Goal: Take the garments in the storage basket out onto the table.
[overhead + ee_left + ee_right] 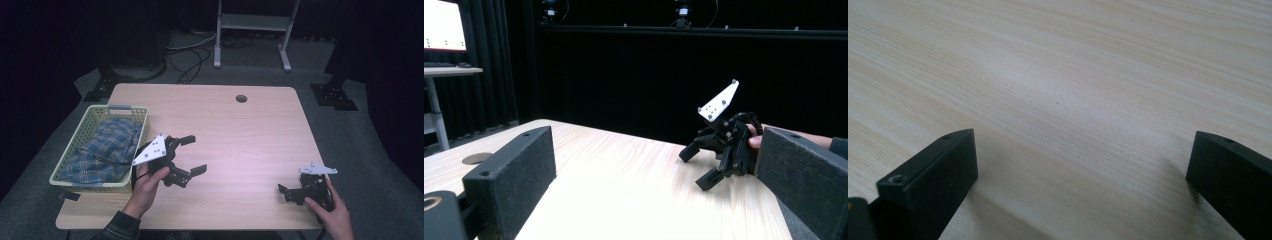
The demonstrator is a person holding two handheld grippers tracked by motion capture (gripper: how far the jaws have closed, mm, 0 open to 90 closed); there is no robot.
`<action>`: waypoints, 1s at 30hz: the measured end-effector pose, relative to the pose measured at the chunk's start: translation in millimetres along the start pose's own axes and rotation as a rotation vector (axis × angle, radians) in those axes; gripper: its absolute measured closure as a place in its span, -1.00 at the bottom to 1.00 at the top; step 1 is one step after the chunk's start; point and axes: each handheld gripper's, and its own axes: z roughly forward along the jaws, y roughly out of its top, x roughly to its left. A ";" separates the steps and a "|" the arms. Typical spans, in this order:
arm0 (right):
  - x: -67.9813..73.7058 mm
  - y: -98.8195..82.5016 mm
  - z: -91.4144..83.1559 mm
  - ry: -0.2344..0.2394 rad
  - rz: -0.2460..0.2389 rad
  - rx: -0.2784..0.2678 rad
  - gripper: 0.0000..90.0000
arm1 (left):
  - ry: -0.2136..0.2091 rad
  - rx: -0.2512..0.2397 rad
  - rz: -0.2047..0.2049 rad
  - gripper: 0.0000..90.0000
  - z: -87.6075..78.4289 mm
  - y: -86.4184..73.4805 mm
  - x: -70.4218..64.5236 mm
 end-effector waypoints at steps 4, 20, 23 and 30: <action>0.0 0.0 0.0 0.000 0.000 0.000 -1.00 | -0.001 -0.004 -0.004 -0.95 0.3 3.5 0.5; 0.0 0.0 0.0 0.000 0.000 0.000 -1.00 | -0.018 -0.008 -0.012 -0.95 2.7 21.5 0.2; 0.0 0.0 0.0 0.000 0.000 0.000 -1.00 | -0.020 -0.006 -0.004 -0.95 4.0 26.9 0.2; 0.1 0.0 0.0 0.000 0.001 0.000 -1.00 | -0.031 -0.003 0.009 -0.95 7.8 39.8 1.3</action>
